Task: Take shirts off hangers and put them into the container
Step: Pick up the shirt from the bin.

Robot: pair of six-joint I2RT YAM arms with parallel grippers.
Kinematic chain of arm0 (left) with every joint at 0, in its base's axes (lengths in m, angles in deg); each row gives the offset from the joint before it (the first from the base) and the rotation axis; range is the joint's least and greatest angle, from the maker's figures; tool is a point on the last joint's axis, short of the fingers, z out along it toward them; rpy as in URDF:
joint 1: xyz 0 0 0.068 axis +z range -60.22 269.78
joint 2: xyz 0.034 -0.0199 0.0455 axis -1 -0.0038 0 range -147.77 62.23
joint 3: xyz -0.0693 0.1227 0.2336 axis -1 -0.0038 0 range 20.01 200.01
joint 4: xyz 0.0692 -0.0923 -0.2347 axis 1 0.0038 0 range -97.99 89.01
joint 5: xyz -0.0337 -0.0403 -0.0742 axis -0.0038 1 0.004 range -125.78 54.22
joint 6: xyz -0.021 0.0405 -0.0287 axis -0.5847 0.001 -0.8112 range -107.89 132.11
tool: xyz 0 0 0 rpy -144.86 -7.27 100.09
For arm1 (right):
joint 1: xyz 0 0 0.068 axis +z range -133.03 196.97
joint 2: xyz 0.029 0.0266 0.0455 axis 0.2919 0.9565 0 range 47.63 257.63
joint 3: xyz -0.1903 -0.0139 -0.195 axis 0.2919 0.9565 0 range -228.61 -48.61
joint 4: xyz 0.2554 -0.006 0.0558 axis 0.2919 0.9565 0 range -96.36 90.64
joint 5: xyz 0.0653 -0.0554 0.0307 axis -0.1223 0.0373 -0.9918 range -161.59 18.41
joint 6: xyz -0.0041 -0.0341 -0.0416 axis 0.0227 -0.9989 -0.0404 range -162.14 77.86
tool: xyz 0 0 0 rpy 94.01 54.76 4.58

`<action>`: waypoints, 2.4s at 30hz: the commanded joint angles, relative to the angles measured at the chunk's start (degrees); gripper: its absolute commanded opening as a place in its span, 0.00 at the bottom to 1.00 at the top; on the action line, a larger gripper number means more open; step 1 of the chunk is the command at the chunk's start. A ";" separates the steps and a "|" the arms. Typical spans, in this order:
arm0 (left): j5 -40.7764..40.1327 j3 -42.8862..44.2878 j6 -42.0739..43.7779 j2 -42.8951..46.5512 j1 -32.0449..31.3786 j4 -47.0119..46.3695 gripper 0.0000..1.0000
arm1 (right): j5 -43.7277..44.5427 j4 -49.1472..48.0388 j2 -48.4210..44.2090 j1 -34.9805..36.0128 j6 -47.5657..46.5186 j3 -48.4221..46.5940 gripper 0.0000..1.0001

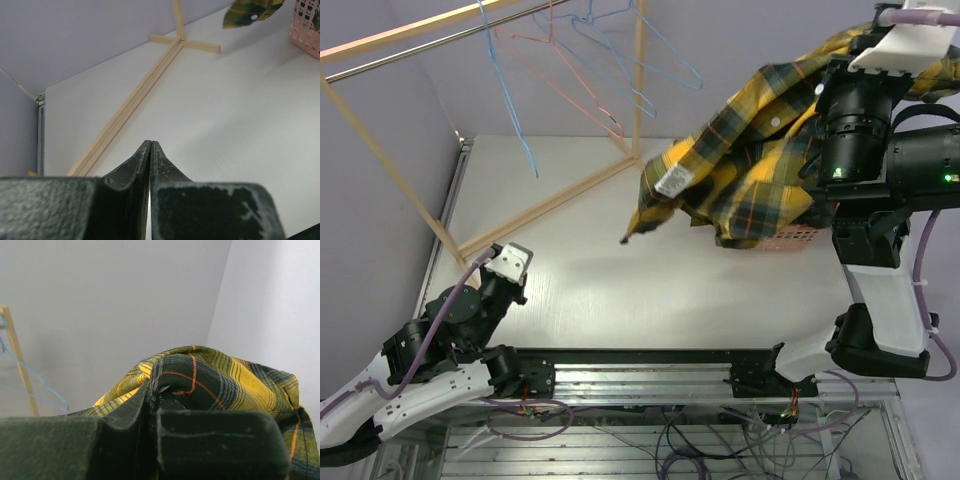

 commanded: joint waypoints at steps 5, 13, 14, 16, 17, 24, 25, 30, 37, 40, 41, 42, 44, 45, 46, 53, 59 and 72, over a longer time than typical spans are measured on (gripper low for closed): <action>0.97 0.41 0.53 1.08 -0.23 -1.42 0.12 | -5.17 38.93 -2.11 -5.86 36.12 10.31 0.00; 0.62 0.34 0.40 0.29 -0.23 -1.36 0.12 | -35.52 54.16 -4.84 -21.84 59.30 23.04 0.00; 0.74 0.44 0.41 -0.10 -0.23 -1.28 0.12 | -38.76 54.50 -4.54 -25.02 60.29 23.32 0.00; 0.75 0.45 0.47 -0.85 -0.23 -1.21 0.12 | -45.78 53.37 -4.61 -32.35 61.03 24.89 0.00; 0.77 0.45 0.49 -1.03 -0.23 -1.30 0.12 | -50.09 52.54 -4.47 -36.74 61.03 25.53 0.00; 0.33 0.45 0.25 -1.95 -0.34 -1.32 0.12 | -73.99 51.18 6.13 -58.23 63.70 9.87 0.00; 0.23 0.49 0.26 -2.05 -0.32 -1.37 0.12 | -75.26 51.61 8.89 -59.53 64.93 4.53 0.00; -0.04 0.41 0.11 -1.95 -0.36 -1.38 0.12 | -88.25 43.86 20.40 -72.08 79.45 -15.50 0.00; -0.17 0.24 0.09 -1.24 -0.33 -1.40 0.12 | -90.00 34.33 19.30 -78.68 84.97 -11.45 0.00; -0.70 0.23 -0.01 -1.40 -0.33 -1.50 0.13 | -87.90 37.34 17.31 -78.68 80.14 -7.99 0.00; -0.73 0.19 -0.02 -1.59 -0.37 -1.46 0.13 | -87.62 38.42 16.58 -78.68 78.50 -6.24 0.00; -0.78 0.21 -0.02 -1.85 -0.37 -1.54 0.13 | -87.44 39.42 15.93 -78.68 76.69 -3.95 0.00; -0.69 0.29 -0.02 -2.49 -0.40 -1.50 0.12 | -86.53 41.00 15.05 -78.59 74.20 0.90 0.00; -0.64 0.35 -0.02 -2.85 -0.40 -1.50 0.12 | -86.15 41.63 14.45 -78.40 73.07 3.44 0.00; -0.53 0.43 -0.02 -3.29 -0.40 -1.50 0.12 | -85.43 42.16 13.87 -77.74 72.05 5.78 0.00; 0.10 0.56 0.24 -4.43 -0.40 -1.41 0.12 | -69.70 46.44 10.52 -65.53 63.45 22.88 0.00; 0.32 0.50 0.37 -3.43 -0.41 -1.31 0.12 | -67.50 44.92 11.63 -60.26 67.14 37.61 0.00; 0.93 0.17 0.59 -0.29 -0.41 -1.41 0.12 | -65.30 30.41 13.35 -60.34 73.81 64.46 0.00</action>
